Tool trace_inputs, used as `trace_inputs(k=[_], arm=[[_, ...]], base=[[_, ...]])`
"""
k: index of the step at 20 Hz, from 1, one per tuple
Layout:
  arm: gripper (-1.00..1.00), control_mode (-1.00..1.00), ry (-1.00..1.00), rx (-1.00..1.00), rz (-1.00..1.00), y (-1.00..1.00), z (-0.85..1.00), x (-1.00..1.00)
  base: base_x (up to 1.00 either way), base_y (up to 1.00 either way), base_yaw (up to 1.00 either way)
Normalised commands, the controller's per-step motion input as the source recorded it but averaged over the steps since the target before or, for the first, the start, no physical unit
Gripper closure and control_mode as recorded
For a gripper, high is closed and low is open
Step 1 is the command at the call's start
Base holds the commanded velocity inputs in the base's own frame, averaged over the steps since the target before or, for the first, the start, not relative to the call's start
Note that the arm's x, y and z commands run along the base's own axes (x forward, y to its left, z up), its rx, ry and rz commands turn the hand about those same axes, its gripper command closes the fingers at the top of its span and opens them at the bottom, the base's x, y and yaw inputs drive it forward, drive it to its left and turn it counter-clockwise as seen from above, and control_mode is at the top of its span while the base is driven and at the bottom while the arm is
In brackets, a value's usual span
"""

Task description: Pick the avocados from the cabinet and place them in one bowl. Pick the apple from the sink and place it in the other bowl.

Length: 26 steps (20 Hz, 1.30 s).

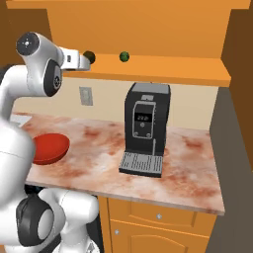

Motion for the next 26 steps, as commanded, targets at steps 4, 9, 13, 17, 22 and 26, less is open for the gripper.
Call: trace_inputs(k=[4, 9, 13, 17, 22, 26], arm=[[-1.0, -1.0, 0.0, 0.01, 0.0, 0.14, 0.0, 0.64], [-1.0, -1.0, 0.0, 0.02, 0.0, 0.0, 0.0, 0.78], [-1.0, -1.0, 0.0, 0.0, 0.04, 0.0, 0.0, 0.85], [-1.0, -1.0, 0.01, 0.0, 0.04, 0.0, 0.0, 0.8], [-1.0, -1.0, 0.02, -0.01, 0.02, 0.0, -0.01, 0.73], [-1.0, -1.0, 0.04, -0.02, 0.0, 0.0, -0.04, 0.63]], base=[[0.0, 0.0, 0.0], [0.0, 0.0, 0.0], [0.0, 0.0, 0.0], [0.0, 0.0, 0.0], [0.0, 0.0, 0.0], [0.0, 0.0, 0.0]])
